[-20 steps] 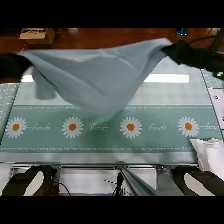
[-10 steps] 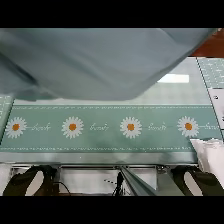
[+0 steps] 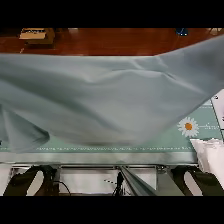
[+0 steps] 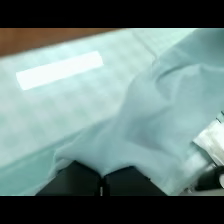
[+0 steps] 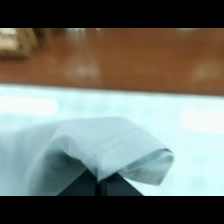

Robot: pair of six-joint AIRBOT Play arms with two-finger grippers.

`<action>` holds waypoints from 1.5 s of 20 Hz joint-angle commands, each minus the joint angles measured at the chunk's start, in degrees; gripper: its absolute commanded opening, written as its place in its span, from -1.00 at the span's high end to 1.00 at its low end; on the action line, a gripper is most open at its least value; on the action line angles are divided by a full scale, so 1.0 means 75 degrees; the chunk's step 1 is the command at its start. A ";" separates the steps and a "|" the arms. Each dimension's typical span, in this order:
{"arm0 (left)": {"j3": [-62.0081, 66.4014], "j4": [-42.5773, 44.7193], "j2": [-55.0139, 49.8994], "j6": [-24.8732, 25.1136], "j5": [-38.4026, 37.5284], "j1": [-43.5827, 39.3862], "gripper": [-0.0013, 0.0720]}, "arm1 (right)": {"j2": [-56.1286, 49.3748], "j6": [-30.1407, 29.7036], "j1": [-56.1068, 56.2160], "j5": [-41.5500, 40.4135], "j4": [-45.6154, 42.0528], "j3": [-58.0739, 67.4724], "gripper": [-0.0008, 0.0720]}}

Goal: Fold the shirts.

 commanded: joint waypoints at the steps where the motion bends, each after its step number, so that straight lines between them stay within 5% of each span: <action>1: -0.1309 -0.0096 0.0047 -0.0198 -0.0230 -0.0009 0.91 | -0.0685 -0.0070 -0.0006 0.1582 -0.0866 0.0102 0.92; 5: -0.3812 -0.0184 -0.0006 0.0437 0.1309 -0.0388 0.91 | -0.2495 -0.0443 -0.0003 0.1250 -0.0615 0.0102 0.92; 10: -0.6295 -0.0181 -0.0682 0.0691 0.4599 -0.1836 0.91 | -0.4975 -0.0828 -0.0006 -0.0265 0.0557 0.0102 0.92; 13: -0.6965 -0.0181 -0.1556 0.1390 0.6158 -0.2771 0.91 | -0.6271 -0.0764 -0.0006 -0.1055 0.1029 0.0102 0.91; 20: -0.7044 -0.0181 -0.3911 0.1469 0.6942 -0.3392 0.91 | -0.7924 -0.0026 -0.0006 -0.1384 0.1116 0.0102 0.91; 21: -0.7044 -0.0178 -0.4083 0.1472 0.6936 -0.3392 0.91 | -0.8000 -0.0023 -0.0006 -0.1384 0.1119 0.0105 0.84; 23: -0.7044 -0.0178 -0.4229 0.1475 0.6933 -0.3369 0.91 | -0.7950 -0.0274 -0.0052 -0.1282 0.1131 0.0163 0.00; 24: -0.7044 -0.0178 -0.4223 0.1475 0.6927 -0.3348 0.91 | -0.7868 -0.0592 -0.0122 -0.0979 0.1099 0.0300 -0.20; 28: -0.7018 -0.0178 -0.4217 0.1472 0.6706 -0.3252 0.90 | -0.7023 -0.1209 -0.0592 0.0545 -0.1918 0.0548 -0.21; 29: -0.6942 -0.0175 -0.4205 0.1480 0.6426 -0.3121 0.67 | -0.6825 -0.1227 -0.0854 0.0935 -0.2291 0.0542 -0.21; 30: -0.6834 -0.0172 -0.4164 0.1472 0.6079 -0.2920 -0.05 | -0.6639 -0.1241 -0.1207 0.1218 -0.2124 0.0516 -0.22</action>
